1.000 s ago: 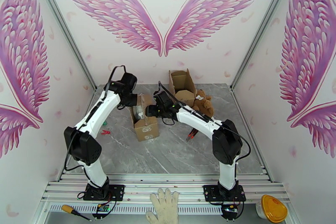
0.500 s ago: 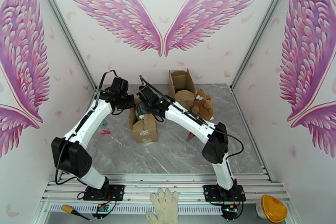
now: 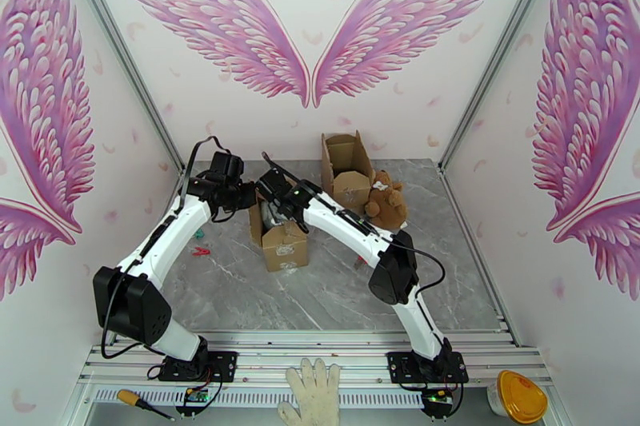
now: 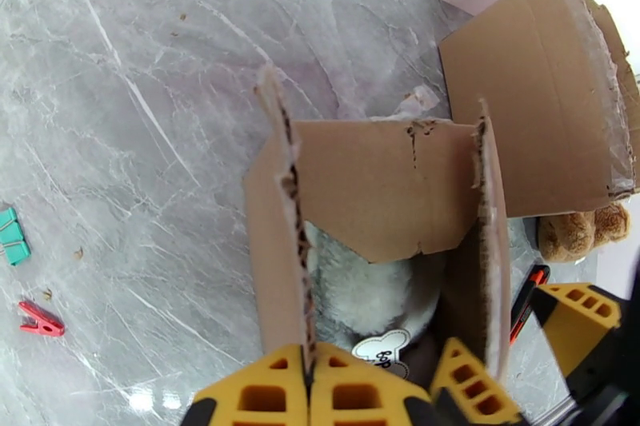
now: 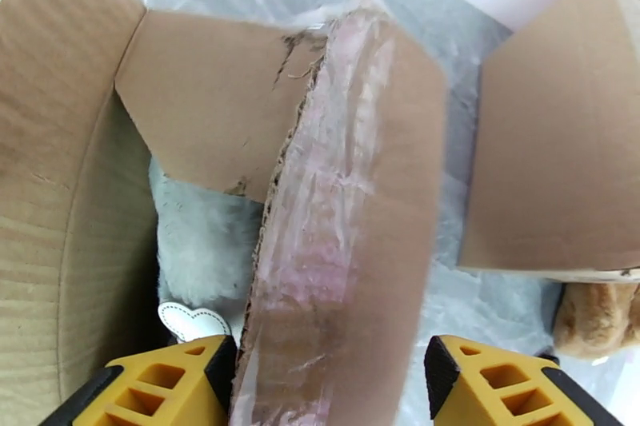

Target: Unpack the express box

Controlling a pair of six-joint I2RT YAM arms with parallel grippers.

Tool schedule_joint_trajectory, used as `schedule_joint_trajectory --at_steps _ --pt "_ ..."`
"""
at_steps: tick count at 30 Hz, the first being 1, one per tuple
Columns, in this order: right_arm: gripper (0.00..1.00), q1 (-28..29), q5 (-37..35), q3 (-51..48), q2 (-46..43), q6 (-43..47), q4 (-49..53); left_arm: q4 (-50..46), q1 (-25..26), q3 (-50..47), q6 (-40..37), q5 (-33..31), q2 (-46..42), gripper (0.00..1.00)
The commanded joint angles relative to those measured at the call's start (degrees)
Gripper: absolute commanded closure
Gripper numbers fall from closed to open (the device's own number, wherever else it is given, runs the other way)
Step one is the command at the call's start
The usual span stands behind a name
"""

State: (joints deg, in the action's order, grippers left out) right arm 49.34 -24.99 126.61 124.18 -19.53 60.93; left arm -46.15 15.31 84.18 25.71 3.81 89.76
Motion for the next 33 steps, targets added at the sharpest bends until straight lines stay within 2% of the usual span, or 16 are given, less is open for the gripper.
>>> schedule_joint_trajectory --at_steps 1,4,9,12,18,24,29,33 --pt "0.36 -3.5 2.2 -5.0 -7.8 -1.7 0.0 -0.8 -1.0 -2.6 -2.4 -0.5 -0.3 1.0" --pt "0.38 -6.2 5.3 -11.7 -11.4 -3.6 -3.0 0.0 -1.5 -3.8 -2.8 0.1 -0.5 1.0" --pt "0.41 -11.5 15.0 -21.2 -15.7 -7.4 -7.7 1.2 -2.2 -5.3 -2.9 1.4 -0.7 1.0" --pt "0.42 -13.4 18.5 -22.6 -15.8 -8.0 -7.0 1.9 -2.5 -6.0 -2.3 2.6 -1.0 1.0" --pt "0.42 -13.3 19.7 -19.0 -18.7 -6.9 -6.8 5.0 -2.5 -7.3 0.4 6.3 -1.6 1.0" --pt "0.55 -8.9 16.7 -10.2 -19.7 -4.3 -6.4 6.3 -2.2 -7.5 2.6 8.0 -1.9 1.0" --pt "0.65 -3.7 21.2 -1.6 -14.4 -4.1 -7.1 6.8 -1.6 -7.6 3.8 8.2 -1.9 1.0" --pt "0.65 -0.7 23.9 6.0 -7.0 -4.6 -4.1 7.0 -0.9 -7.6 4.2 7.8 -1.8 1.0"
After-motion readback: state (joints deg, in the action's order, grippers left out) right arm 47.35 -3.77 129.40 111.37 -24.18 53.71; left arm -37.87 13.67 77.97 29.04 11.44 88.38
